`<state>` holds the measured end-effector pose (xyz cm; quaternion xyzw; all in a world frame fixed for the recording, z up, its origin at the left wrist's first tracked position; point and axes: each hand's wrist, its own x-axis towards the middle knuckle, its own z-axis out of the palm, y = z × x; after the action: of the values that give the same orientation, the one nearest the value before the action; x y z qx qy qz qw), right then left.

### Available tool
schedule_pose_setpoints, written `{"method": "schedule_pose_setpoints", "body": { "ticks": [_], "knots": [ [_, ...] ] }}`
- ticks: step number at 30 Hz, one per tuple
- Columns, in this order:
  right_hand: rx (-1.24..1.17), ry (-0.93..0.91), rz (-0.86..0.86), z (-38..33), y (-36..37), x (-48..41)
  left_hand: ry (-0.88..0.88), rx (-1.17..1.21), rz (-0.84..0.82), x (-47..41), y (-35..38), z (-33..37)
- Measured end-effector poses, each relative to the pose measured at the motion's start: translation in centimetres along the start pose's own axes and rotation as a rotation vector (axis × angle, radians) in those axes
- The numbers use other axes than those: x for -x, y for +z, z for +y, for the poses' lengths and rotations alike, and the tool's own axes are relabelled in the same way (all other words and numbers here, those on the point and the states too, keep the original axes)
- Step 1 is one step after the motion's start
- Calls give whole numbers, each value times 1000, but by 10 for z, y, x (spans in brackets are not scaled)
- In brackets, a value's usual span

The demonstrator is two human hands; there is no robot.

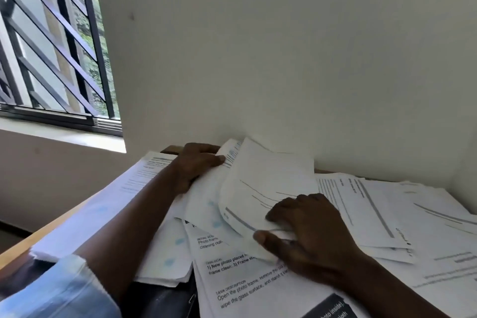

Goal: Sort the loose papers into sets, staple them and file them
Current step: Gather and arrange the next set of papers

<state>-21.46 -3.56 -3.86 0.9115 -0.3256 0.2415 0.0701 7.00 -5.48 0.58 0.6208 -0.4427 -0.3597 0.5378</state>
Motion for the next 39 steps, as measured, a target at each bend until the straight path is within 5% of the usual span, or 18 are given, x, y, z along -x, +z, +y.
{"method": "schedule_pose_setpoints", "body": {
  "ticks": [9, 15, 27, 39],
  "knots": [
    [208, 282, 276, 18, 7, -4, -11, 270, -44, 7, -13, 10],
    [278, 459, 51, 21, 4, 0, -6, 244, -43, -9, -33, -4],
    [193, 431, 113, 37, 30, 1, 87, 519, -48, 6, -55, 7],
    [129, 404, 146, 34, 21, -1, 101, 470, -48, 6, -51, 6]
  ]
}}
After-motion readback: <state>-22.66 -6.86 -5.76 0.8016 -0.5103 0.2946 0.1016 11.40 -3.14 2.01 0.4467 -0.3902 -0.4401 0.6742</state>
